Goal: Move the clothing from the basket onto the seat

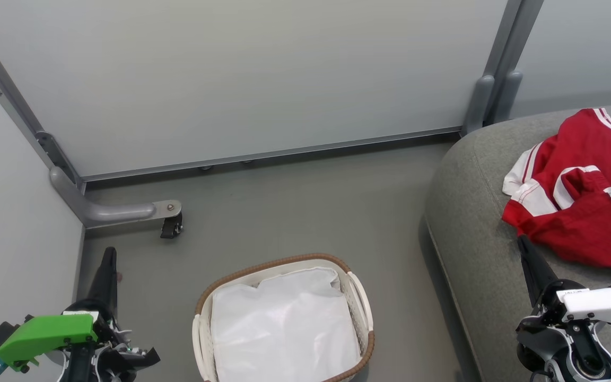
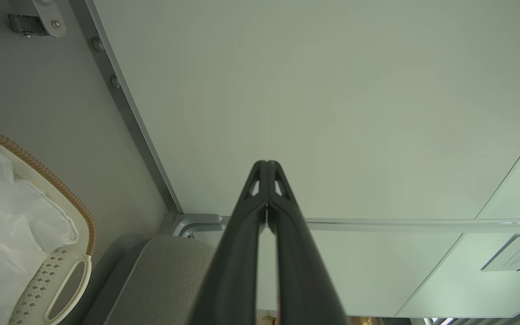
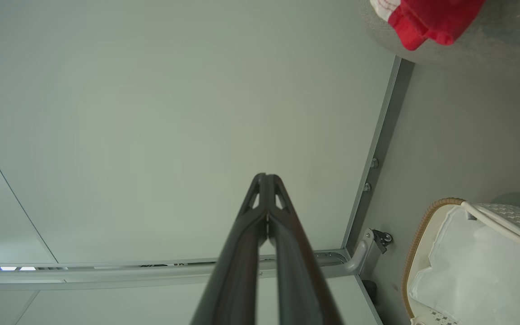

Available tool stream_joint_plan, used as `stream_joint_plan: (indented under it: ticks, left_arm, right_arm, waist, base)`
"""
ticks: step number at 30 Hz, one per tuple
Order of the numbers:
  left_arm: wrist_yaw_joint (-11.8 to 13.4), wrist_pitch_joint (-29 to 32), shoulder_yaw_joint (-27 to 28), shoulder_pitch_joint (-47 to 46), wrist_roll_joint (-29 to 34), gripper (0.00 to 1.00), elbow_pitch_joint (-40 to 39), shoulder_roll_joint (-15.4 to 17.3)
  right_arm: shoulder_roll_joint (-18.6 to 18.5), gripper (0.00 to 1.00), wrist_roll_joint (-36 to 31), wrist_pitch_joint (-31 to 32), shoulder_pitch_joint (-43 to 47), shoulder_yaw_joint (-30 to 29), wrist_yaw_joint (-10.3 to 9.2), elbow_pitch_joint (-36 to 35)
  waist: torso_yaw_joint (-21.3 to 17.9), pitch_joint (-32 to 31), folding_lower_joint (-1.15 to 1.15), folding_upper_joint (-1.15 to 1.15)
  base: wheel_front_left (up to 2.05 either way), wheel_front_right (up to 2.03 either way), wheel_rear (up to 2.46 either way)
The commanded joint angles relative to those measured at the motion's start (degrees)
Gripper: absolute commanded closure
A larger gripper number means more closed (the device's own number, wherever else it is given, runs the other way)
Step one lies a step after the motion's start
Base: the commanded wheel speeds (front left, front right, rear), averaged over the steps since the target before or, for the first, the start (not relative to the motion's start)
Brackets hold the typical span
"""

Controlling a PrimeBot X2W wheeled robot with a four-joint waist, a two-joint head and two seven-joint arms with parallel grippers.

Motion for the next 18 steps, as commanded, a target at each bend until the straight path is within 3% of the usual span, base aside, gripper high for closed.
stream_joint_plan:
  ticks: [1,18]
  left_arm:
    - [-0.35,0.20,0.14,-0.60,-0.21,1.00,-0.08,0.40]
    - [-0.35,0.20,0.14,-0.60,-0.21,1.00,-0.08,0.40]
  right_arm:
    - [-0.36,1.00,0.17,0.08,0.60,-0.13,0.00,-0.19]
    - [-0.36,1.00,0.18,0.07,0.60,-0.13,0.00,-0.19]
  waist:
    - [0.00,0.00,0.00,0.00]
    - [0.00,0.00,0.00,0.00]
  base:
    - [0.00,0.00,0.00]
    - [0.00,0.00,0.00]
